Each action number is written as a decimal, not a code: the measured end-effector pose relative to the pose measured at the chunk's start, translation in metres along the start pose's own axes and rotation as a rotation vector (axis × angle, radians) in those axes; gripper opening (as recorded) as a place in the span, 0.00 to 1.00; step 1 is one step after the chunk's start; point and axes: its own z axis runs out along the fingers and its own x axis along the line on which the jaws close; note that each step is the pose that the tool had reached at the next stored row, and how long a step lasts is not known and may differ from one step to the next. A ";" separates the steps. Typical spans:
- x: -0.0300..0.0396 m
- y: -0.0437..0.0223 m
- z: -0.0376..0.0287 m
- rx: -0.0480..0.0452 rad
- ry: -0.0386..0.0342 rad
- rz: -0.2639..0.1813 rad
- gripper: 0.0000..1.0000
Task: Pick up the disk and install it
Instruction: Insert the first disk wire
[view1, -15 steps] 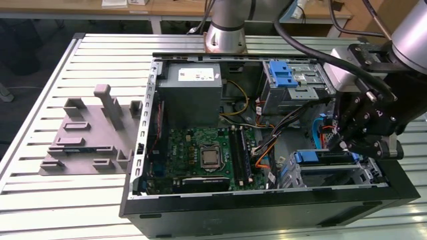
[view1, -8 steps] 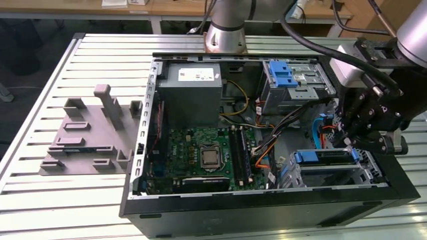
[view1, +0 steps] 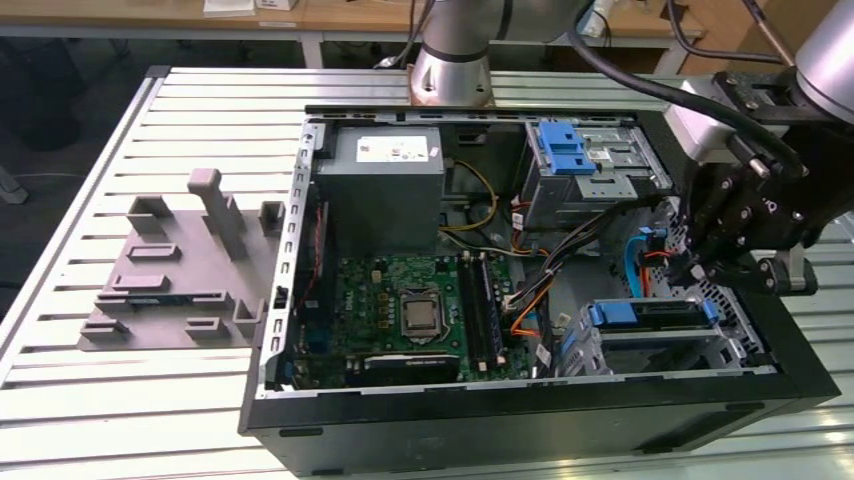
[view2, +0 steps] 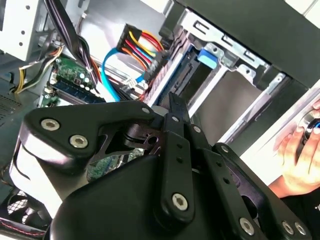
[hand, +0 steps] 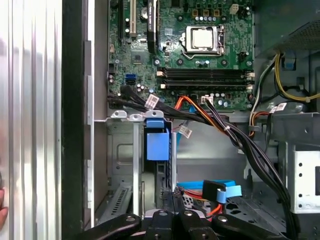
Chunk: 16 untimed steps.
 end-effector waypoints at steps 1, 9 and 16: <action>-0.0015 -0.0008 0.0000 0.0000 0.0000 0.000 0.11; -0.0133 -0.0060 0.0003 0.0071 -0.0002 0.000 0.11; -0.0172 -0.0049 0.0000 0.0298 -0.0008 -0.002 0.11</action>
